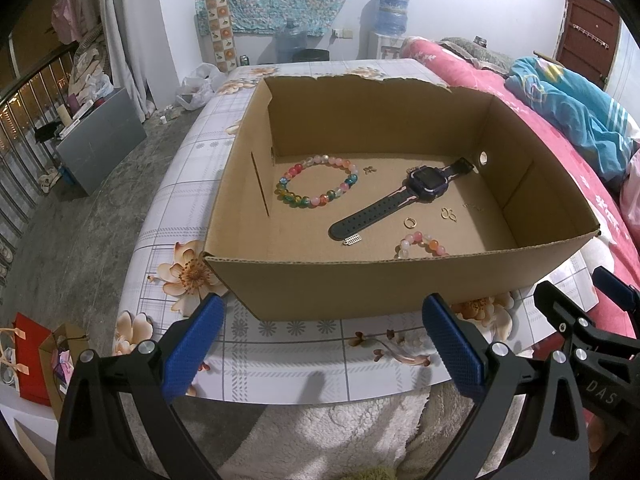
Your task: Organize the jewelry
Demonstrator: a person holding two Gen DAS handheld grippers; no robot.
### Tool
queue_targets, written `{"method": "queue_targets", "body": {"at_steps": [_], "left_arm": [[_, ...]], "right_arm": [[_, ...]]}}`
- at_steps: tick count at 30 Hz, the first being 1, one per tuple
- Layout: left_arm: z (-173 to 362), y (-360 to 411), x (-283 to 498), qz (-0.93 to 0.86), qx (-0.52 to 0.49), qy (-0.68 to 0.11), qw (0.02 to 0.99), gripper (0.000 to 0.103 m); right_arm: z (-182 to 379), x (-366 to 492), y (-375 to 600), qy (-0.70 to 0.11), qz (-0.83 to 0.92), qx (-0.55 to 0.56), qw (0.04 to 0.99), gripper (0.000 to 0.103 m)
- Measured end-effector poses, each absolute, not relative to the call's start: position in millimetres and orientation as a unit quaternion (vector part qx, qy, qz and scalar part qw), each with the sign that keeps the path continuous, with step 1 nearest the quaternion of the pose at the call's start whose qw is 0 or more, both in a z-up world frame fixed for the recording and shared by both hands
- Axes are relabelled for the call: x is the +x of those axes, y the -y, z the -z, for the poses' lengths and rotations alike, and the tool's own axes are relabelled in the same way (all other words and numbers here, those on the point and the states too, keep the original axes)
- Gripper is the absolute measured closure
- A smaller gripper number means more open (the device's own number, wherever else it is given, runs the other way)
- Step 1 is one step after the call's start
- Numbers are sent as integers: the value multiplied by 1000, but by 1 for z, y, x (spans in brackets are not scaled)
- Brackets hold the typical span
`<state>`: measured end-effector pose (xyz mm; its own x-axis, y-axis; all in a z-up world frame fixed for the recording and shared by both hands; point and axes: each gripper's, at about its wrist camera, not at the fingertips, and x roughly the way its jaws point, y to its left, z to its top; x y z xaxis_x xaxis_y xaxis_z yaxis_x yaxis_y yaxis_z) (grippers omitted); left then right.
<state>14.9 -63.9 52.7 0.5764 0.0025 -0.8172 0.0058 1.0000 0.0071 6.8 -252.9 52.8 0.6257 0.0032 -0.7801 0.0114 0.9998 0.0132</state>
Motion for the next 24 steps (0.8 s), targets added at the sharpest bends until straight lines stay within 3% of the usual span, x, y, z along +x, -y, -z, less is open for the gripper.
{"method": "queue_targets", "body": {"at_steps": [24], "left_arm": [[-52,65,15,1,4,-462,887,6]], "right_arm": [[-53,8,254,-434,1,9,901,8]]}}
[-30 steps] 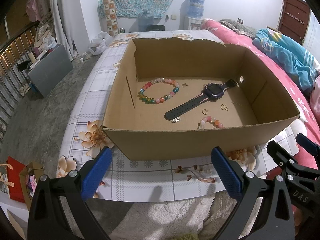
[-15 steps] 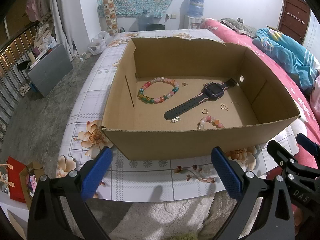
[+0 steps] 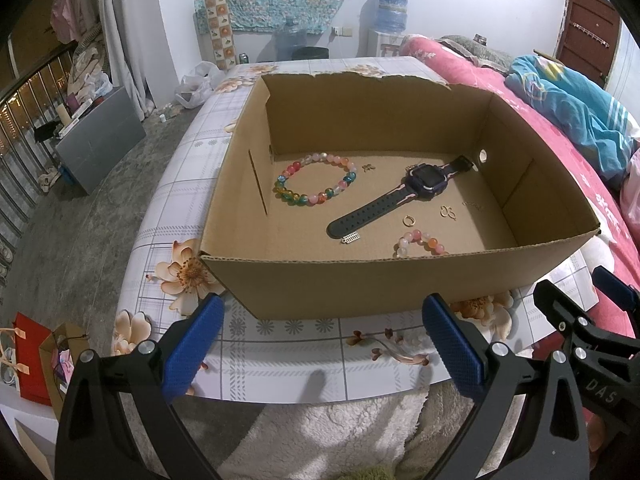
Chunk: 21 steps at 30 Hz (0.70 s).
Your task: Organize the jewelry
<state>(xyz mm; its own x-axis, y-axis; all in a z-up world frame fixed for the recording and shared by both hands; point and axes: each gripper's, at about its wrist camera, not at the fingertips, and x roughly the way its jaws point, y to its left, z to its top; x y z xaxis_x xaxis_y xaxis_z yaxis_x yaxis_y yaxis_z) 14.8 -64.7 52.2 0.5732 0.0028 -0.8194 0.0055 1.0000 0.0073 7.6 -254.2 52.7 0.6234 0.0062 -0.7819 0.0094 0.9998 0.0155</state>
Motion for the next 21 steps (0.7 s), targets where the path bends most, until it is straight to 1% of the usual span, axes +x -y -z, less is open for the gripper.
{"method": "queue_targets", "body": {"at_steps": [21], "left_arm": [[-50,65,13,2,4,-465,885,6]], "right_arm": [[-49,6,252,-439,0,9,899,8]]}}
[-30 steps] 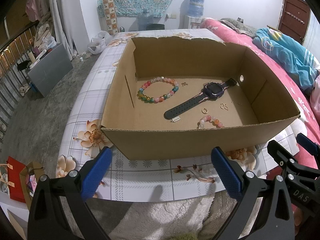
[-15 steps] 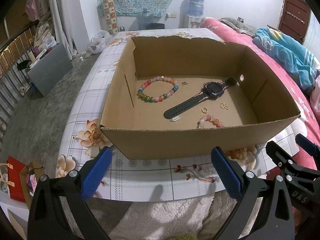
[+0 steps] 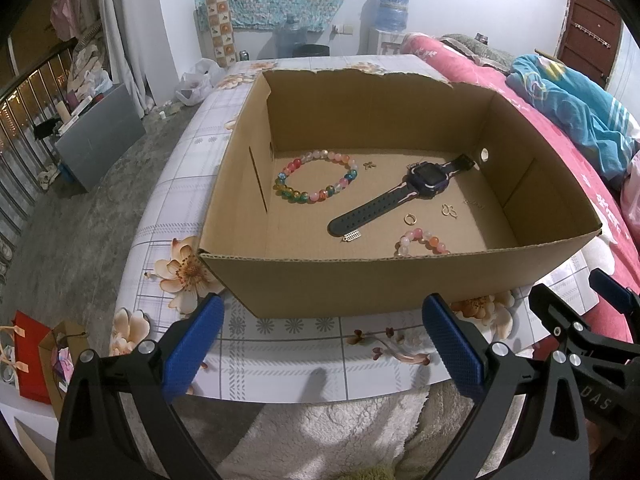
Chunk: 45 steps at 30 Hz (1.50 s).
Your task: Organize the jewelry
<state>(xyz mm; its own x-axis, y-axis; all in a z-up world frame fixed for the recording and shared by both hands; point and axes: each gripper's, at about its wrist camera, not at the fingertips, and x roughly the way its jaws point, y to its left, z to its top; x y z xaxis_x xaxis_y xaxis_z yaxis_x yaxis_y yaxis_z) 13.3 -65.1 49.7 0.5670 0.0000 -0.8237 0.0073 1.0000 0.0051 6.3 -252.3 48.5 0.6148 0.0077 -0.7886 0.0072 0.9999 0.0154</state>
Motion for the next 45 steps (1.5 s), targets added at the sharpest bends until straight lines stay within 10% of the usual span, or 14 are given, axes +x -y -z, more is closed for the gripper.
{"method": "queue_targets", "body": {"at_steps": [45], "left_arm": [[-51,65,15,3,4,-467,884,6]], "right_arm": [[-49,7,254,-440,-1,9,898,8]]}}
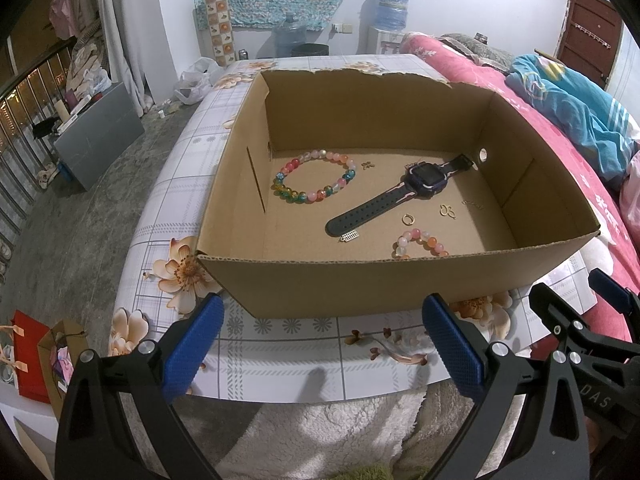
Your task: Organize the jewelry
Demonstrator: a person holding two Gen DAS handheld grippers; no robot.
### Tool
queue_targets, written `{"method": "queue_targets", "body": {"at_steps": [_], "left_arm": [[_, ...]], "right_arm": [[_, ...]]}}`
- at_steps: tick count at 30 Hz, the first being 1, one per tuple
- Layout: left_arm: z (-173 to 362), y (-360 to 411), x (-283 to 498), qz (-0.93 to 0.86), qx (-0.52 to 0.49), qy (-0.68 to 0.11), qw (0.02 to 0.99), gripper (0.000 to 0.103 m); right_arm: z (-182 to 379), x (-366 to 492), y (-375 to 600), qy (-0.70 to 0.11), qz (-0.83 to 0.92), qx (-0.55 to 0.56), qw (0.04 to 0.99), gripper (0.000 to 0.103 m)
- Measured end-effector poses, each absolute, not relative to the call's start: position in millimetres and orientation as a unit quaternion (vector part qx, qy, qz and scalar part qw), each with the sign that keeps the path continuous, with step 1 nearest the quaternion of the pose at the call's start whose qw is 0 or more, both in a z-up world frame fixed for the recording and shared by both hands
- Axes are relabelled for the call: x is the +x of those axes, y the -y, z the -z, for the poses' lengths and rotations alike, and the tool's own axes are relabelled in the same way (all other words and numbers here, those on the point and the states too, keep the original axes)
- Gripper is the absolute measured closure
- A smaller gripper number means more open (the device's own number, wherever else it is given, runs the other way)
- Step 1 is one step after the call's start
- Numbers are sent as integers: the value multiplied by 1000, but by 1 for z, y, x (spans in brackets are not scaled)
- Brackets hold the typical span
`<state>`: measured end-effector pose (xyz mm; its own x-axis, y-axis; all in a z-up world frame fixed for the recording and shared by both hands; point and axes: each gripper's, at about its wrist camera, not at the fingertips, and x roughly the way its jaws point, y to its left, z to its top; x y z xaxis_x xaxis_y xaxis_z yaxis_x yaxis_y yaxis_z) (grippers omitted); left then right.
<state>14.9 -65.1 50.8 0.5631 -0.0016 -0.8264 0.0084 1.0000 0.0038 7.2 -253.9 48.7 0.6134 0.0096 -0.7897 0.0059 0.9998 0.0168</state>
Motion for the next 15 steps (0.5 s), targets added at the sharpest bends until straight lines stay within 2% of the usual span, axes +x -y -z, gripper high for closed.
{"method": "queue_targets", "body": {"at_steps": [15], "left_arm": [[-51,66,15,4,4,-466,885,6]], "right_arm": [[-49,7,255,-440,-2,9,898,8]]}}
